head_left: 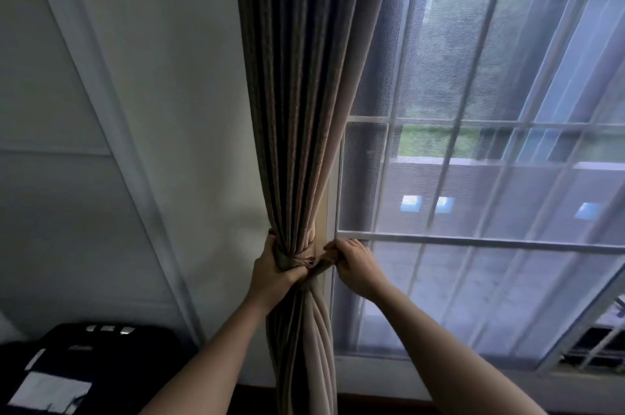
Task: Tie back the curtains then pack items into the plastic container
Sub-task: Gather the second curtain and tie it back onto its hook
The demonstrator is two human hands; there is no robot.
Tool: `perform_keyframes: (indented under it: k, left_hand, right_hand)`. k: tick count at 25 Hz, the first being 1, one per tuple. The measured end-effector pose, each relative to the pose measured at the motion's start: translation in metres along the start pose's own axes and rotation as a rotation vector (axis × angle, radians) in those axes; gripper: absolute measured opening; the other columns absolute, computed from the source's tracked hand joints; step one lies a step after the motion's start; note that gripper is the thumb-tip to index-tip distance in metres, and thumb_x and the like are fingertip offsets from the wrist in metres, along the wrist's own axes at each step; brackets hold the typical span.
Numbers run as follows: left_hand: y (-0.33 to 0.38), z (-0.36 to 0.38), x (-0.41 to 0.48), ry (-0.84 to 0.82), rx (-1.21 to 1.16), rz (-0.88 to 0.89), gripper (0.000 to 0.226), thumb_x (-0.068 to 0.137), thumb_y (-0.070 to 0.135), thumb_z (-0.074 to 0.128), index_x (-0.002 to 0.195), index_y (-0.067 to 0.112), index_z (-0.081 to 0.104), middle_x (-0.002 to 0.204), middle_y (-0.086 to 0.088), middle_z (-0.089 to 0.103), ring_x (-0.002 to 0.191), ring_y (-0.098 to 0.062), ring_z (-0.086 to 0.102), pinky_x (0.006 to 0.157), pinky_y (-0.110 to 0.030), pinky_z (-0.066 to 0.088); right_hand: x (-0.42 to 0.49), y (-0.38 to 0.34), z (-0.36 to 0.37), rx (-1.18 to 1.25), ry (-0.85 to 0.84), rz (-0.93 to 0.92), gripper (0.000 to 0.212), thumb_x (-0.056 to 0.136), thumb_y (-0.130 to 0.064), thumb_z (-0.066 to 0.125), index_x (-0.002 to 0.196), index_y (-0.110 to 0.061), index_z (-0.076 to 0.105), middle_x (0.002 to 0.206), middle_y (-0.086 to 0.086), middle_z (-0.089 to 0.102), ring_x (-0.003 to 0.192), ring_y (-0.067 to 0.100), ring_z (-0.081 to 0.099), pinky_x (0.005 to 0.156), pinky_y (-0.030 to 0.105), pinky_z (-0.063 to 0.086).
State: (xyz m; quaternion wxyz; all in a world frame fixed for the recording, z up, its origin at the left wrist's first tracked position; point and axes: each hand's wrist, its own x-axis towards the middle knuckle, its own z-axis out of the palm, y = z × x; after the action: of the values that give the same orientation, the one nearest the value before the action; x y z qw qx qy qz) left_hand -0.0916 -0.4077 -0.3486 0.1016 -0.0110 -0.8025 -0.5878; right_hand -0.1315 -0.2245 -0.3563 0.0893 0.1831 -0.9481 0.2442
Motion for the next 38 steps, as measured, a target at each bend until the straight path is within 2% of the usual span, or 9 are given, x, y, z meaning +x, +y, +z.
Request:
perform_keyframes:
  k: [4,8,12,17,21,25,29,33,38]
  left_hand:
    - [-0.008,-0.008,0.003,-0.008,-0.046,-0.008,0.060,0.056,0.018,0.070,0.113,0.029,0.056,0.102,0.012,0.067,0.096,-0.007,0.064,0.078,-0.019,0.049]
    - [-0.009,-0.014,-0.002,0.013,-0.082,-0.015,0.049,0.057,0.018,0.070,0.100,0.036,0.055,0.098,0.009,0.067,0.089,-0.002,0.064,0.074,-0.017,0.049]
    - [-0.014,-0.016,-0.007,0.101,-0.073,-0.006,0.058,0.055,0.023,0.088,0.096,0.027,0.046,0.095,0.007,0.067,0.083,0.000,0.066,0.072,-0.019,0.053]
    - [-0.012,-0.013,-0.005,0.174,-0.168,0.035,0.046,0.061,0.022,0.087,0.100,0.025,0.063,0.094,0.011,0.073,0.091,0.000,0.067,0.073,-0.008,0.048]
    - [-0.017,-0.030,0.000,0.195,-0.273,0.021,0.042,0.066,0.008,0.083,0.104,0.012,0.067,0.098,0.004,0.074,0.097,-0.011,0.068,0.077,-0.011,0.049]
    - [-0.017,-0.063,0.009,0.152,-0.304,0.021,0.060,0.052,0.030,0.081,0.107,0.010,0.067,0.102,0.000,0.074,0.099,-0.011,0.068,0.079,-0.013,0.050]
    - [-0.020,-0.077,0.016,0.065,-0.305,0.034,0.055,0.053,0.027,0.080,0.104,0.009,0.069,0.102,-0.003,0.074,0.100,-0.016,0.068,0.079,-0.015,0.051]
    - [-0.027,-0.085,0.022,0.041,-0.293,0.047,0.055,0.055,0.025,0.080,0.105,0.005,0.070,0.102,-0.006,0.074,0.101,-0.020,0.068,0.079,-0.016,0.051]
    - [-0.031,-0.095,0.029,0.010,-0.286,0.045,0.058,0.056,0.025,0.081,0.110,0.007,0.068,0.107,-0.006,0.073,0.105,-0.020,0.067,0.087,-0.023,0.051]
  right_hand:
    - [0.013,-0.022,0.002,-0.145,0.133,0.080,0.021,0.086,-0.021,0.052,0.104,-0.025,0.061,0.115,0.001,0.050,0.104,0.026,0.048,0.086,0.037,0.037]
    - [0.020,-0.052,0.013,0.561,0.057,0.344,0.019,0.083,-0.016,0.054,0.100,-0.020,0.064,0.097,0.003,0.047,0.099,0.024,0.051,0.088,0.030,0.046]
    - [0.037,-0.049,0.058,0.846,-0.044,0.452,0.013,0.069,-0.030,0.052,0.079,-0.037,0.054,0.105,0.023,0.058,0.107,0.037,0.053,0.080,0.035,0.047]
    - [0.049,-0.055,0.056,1.241,-0.069,0.847,0.066,0.077,-0.018,0.065,0.133,-0.018,0.029,0.122,0.012,0.048,0.102,0.029,0.056,0.089,0.045,0.053]
    - [0.056,-0.069,0.050,1.695,0.289,1.057,0.060,0.086,0.004,0.060,0.134,-0.008,0.026,0.111,0.015,0.048,0.097,0.027,0.055,0.087,0.036,0.051]
    - [0.057,-0.053,0.059,1.490,0.335,1.014,0.040,0.091,-0.002,0.056,0.128,-0.005,0.041,0.128,0.022,0.051,0.114,0.031,0.054,0.097,0.035,0.043]
    - [0.066,-0.043,0.080,1.342,0.213,0.799,0.008,0.092,-0.006,0.054,0.096,-0.013,0.051,0.112,0.019,0.059,0.094,0.024,0.056,0.084,0.038,0.049]
    - [0.089,-0.057,0.088,1.601,0.179,0.689,0.028,0.089,0.003,0.055,0.109,-0.013,0.043,0.092,0.004,0.051,0.081,0.017,0.056,0.066,0.029,0.051]
    - [0.101,-0.078,0.100,1.469,0.242,0.581,0.058,0.073,0.013,0.068,0.117,-0.012,0.040,0.104,-0.002,0.052,0.094,0.011,0.056,0.074,0.026,0.052]
